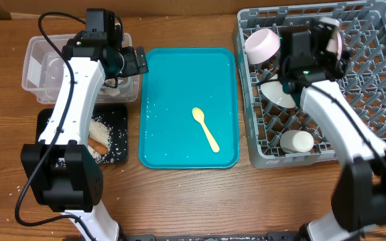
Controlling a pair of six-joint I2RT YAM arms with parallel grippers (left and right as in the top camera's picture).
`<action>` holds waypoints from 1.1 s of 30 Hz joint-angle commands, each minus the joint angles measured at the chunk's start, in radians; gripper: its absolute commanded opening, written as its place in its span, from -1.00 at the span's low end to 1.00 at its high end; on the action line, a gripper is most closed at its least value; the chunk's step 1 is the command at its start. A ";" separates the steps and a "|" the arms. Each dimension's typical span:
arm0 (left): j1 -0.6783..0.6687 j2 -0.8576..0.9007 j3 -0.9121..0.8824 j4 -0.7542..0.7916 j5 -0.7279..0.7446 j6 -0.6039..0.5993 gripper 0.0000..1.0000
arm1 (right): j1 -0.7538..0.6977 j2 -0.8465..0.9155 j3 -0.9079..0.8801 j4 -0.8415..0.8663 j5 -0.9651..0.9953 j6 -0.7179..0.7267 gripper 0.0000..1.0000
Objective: Sort waste into correct bins and load items into the dishwasher
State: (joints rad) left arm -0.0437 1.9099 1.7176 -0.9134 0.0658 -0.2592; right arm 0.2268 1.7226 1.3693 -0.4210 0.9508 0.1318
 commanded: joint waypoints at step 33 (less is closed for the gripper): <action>0.004 -0.001 0.025 0.002 -0.011 0.005 1.00 | 0.327 0.371 0.056 -0.241 -1.215 0.294 0.35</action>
State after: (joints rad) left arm -0.0437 1.9099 1.7176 -0.9138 0.0658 -0.2592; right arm 0.5564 2.0705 1.4269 -0.6777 -0.2768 0.3946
